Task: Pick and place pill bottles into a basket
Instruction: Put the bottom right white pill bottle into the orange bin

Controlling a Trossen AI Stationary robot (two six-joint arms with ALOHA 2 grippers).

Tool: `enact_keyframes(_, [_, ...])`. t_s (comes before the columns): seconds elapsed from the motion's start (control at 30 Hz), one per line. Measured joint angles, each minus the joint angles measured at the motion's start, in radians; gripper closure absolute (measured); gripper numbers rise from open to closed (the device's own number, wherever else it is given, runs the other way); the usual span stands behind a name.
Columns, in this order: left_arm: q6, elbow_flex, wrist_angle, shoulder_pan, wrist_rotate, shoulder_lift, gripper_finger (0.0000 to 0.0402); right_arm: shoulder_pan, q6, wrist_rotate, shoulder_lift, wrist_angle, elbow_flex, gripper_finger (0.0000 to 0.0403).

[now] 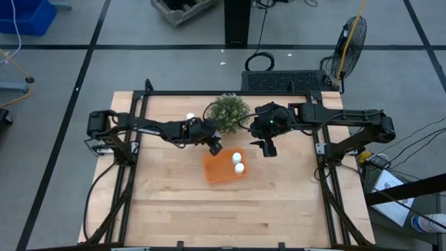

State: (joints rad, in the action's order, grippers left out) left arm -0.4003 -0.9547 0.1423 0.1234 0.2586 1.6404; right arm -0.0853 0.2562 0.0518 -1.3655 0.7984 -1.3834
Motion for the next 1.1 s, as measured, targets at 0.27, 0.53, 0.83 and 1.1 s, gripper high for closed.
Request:
enact_keyframes(0.27, [0.024,-0.099,0.228,-0.035,0.026,-0.119,0.0241,-0.015,0.003,-0.002,0.000,-0.001,0.000,0.0219])
enact_keyframes(0.53, [-0.043,-0.210,0.269,-0.181,0.031,-0.145,0.0241,-0.025,0.021,-0.002,0.000,-0.017,0.000,0.0216])
enact_keyframes(0.83, [-0.073,-0.218,0.267,-0.304,0.075,-0.051,0.0241,-0.025,0.019,-0.003,0.000,-0.038,0.000,0.0216])
enact_keyframes(1.1, [-0.047,-0.217,0.137,-0.315,0.049,0.043,0.0241,-0.025,0.010,-0.003,0.000,-0.040,0.000,0.0216])
